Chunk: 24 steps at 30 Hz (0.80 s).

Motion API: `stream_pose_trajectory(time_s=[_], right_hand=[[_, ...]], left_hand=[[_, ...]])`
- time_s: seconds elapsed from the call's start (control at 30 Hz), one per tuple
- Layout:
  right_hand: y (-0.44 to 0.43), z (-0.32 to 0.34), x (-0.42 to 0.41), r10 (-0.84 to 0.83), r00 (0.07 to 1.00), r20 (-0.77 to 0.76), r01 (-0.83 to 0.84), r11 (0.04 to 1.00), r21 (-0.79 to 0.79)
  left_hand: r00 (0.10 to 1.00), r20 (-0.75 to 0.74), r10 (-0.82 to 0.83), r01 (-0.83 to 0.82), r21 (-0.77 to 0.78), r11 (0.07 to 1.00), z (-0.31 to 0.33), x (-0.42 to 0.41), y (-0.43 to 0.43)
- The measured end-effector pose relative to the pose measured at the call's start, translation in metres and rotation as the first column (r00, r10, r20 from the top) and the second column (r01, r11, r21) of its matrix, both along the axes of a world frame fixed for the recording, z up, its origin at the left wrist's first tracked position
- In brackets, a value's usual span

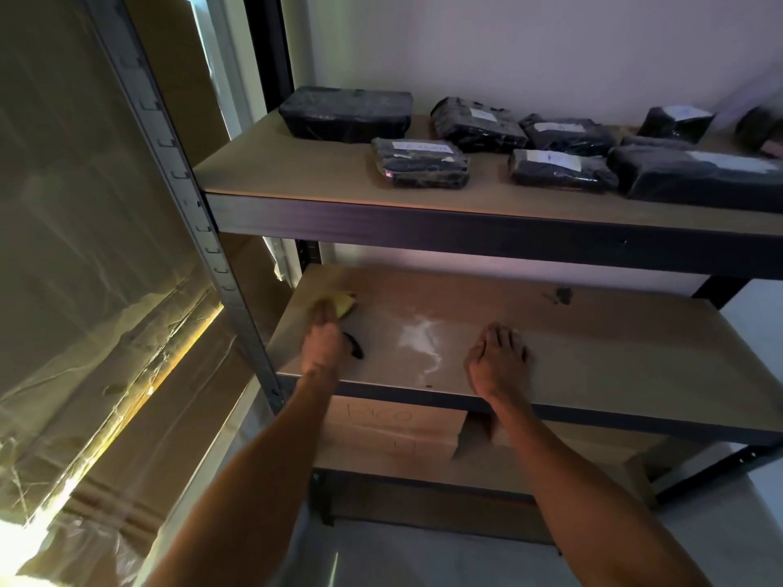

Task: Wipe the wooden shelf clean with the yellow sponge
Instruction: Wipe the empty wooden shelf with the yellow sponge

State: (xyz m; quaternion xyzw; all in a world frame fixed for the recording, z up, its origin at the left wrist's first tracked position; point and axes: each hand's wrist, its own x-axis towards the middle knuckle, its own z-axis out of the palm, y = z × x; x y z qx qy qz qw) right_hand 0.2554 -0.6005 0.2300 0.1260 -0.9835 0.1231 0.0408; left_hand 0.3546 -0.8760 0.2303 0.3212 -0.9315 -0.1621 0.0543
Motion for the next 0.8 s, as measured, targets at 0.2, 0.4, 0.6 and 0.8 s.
stream_pose_trajectory(time_s=[0.2, 0.4, 0.6, 0.8], right_hand=[[-0.001, 0.001, -0.001, -0.011, 1.000, -0.004, 0.011, 1.000, 0.007], [0.000, 0.000, -0.001, 0.006, 1.000, 0.008, -0.006, 1.000, -0.012], [-0.001, -0.001, -0.003, -0.005, 1.000, 0.022, 0.005, 1.000, -0.021], [0.000, -0.003, -0.004, 0.010, 1.000, -0.025, -0.011, 1.000, -0.027]], left_hand=[[0.994, 0.074, -0.080, 0.086, -0.078, 0.993, 0.007, -0.003, 0.025], [0.972, -0.070, -0.225, 0.222, -0.049, 0.974, -0.003, -0.011, 0.020], [0.983, -0.175, 0.045, -0.037, 0.046, 0.998, -0.004, -0.010, -0.040], [0.950, -0.039, -0.310, 0.309, -0.027, 0.951, -0.003, -0.027, 0.022]])
